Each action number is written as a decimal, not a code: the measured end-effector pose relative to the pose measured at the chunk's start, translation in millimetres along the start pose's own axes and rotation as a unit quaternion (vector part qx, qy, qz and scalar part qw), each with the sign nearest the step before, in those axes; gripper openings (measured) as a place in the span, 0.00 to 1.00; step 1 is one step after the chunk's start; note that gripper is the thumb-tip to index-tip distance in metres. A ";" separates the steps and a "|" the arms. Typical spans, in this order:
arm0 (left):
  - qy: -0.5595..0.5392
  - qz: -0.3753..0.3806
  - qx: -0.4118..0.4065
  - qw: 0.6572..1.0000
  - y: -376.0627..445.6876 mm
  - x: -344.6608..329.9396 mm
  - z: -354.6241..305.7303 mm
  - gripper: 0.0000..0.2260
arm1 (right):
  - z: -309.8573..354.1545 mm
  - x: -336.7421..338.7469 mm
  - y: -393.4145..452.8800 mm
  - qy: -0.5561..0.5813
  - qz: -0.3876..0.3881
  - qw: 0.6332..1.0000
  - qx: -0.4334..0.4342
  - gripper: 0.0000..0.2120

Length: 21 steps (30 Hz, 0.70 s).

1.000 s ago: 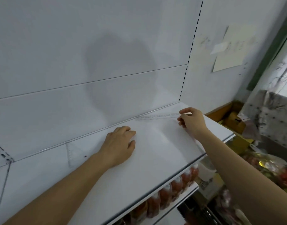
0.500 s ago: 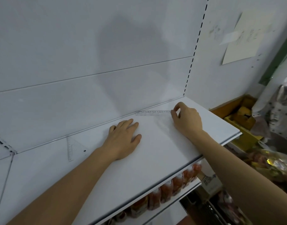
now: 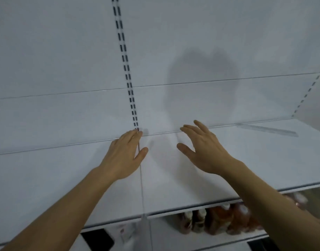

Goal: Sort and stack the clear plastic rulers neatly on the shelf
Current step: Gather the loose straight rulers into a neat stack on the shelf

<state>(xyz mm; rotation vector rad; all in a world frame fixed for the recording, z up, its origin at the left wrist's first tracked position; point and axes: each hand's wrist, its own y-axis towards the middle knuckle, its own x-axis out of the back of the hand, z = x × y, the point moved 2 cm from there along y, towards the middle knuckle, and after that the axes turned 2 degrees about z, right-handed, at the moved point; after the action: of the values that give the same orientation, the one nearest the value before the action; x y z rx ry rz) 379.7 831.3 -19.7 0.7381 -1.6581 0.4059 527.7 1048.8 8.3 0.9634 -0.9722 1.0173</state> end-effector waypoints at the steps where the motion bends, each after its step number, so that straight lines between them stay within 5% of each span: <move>1: 0.006 -0.002 0.017 1.000 -21.2 10.0 26.3 0.38 | 28.9 -5.2 3.9 0.001 0.009 1.000 0.018 0.32; 11: 0.054 -0.045 0.219 0.973 -261.3 108.3 271.8 0.32 | 321.7 -84.1 35.9 0.000 0.072 0.977 0.202 0.37; 21: 0.087 -0.085 0.374 0.920 -451.7 176.9 417.7 0.30 | 580.3 -159.8 68.0 0.024 0.146 0.919 0.366 0.38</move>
<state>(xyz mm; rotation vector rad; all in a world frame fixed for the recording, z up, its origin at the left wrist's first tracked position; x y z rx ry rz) 354.5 191.9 -1.2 1.3531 -1.2365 0.9763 320.2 479.9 25.1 1.4170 -0.7022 1.7148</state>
